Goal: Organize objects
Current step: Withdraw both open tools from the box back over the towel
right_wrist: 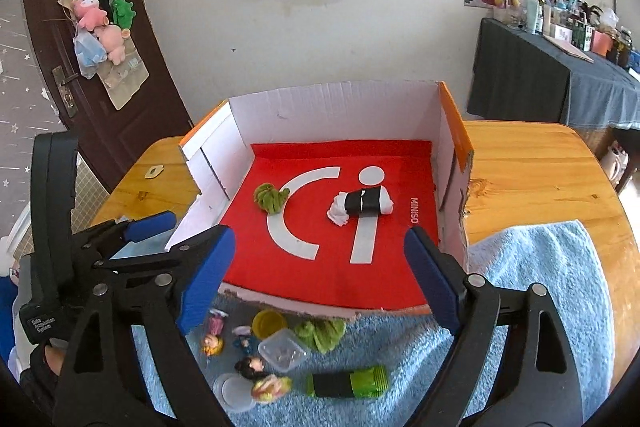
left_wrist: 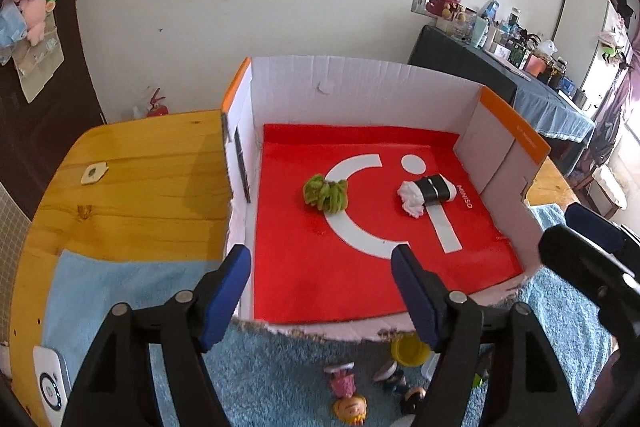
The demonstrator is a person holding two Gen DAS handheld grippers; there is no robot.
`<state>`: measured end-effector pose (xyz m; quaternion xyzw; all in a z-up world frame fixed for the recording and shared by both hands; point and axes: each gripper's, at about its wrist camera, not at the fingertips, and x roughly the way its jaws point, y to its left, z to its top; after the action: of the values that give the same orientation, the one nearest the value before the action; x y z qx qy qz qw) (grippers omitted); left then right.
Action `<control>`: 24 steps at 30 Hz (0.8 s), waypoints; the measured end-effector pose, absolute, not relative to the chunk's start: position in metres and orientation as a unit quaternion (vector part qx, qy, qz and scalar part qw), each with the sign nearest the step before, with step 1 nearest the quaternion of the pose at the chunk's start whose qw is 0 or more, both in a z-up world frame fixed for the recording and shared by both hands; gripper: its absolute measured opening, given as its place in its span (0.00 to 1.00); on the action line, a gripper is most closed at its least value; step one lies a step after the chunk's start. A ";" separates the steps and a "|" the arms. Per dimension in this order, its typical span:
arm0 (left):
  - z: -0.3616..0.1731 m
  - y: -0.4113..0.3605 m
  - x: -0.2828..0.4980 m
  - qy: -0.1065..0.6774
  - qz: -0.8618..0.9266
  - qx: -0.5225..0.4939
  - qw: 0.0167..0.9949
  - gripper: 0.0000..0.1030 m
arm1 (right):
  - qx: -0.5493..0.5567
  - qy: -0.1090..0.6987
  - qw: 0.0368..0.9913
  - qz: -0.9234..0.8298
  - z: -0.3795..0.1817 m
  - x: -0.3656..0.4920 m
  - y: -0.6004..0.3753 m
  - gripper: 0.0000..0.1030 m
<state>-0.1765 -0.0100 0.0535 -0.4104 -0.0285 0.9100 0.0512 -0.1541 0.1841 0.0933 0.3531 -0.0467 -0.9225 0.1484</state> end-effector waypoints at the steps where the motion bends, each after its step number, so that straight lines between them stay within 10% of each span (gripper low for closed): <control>1: 0.053 -0.011 -0.174 -0.030 0.910 -0.411 0.051 0.72 | 0.352 -0.047 0.149 -0.923 0.094 -0.152 0.185 0.85; 24: 0.046 -0.017 -0.127 -0.028 0.914 -0.404 0.034 0.86 | 0.352 -0.033 0.131 -0.926 0.079 -0.109 0.194 0.95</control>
<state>-0.1269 -0.0165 0.0462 -0.4036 -0.0277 0.9139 0.0340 -0.1086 0.1941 0.0787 0.3518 -0.0328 -0.9262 0.1315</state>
